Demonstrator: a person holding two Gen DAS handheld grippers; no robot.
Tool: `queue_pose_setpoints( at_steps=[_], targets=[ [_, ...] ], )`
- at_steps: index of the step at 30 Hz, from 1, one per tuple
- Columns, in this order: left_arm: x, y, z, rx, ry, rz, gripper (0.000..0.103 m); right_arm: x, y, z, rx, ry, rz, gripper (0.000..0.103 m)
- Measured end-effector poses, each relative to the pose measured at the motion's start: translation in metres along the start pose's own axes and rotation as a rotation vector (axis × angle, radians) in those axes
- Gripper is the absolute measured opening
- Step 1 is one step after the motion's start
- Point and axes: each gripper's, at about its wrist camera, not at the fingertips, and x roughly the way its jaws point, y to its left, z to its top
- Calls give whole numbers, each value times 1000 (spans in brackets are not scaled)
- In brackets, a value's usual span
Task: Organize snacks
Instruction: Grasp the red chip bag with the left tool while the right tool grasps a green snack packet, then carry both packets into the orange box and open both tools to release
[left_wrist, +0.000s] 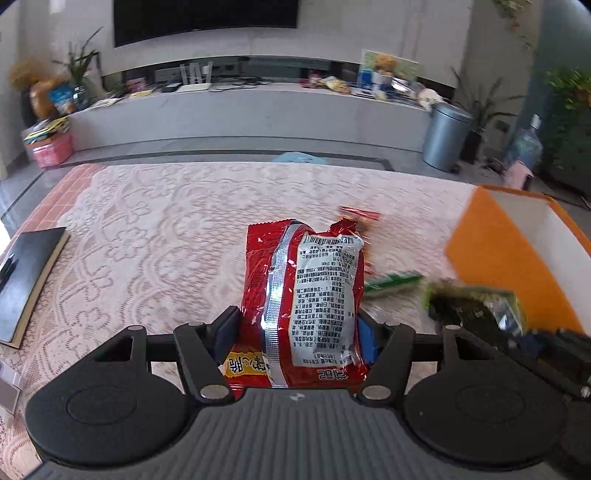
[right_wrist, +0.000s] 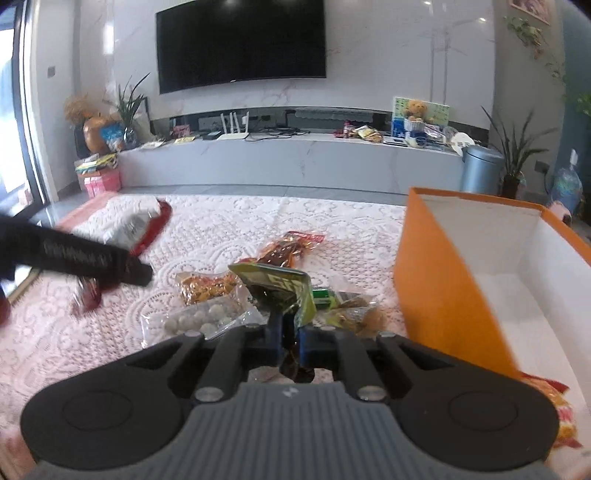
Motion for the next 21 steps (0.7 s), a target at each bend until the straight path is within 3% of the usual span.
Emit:
queue_pose_setpoints(
  at_steps=[11,16,21],
  targets=[
    [-45,-53,9,77,9,-63,73,-98,-45,23,128,-96,35,3],
    [-60,-91,23,147,-18,-119,73,-137,-73,33,145,-148,-8,3],
    [-66,-141,36,257,-48,-182,73,-158,-115,40,161,-155,-113,3]
  ],
)
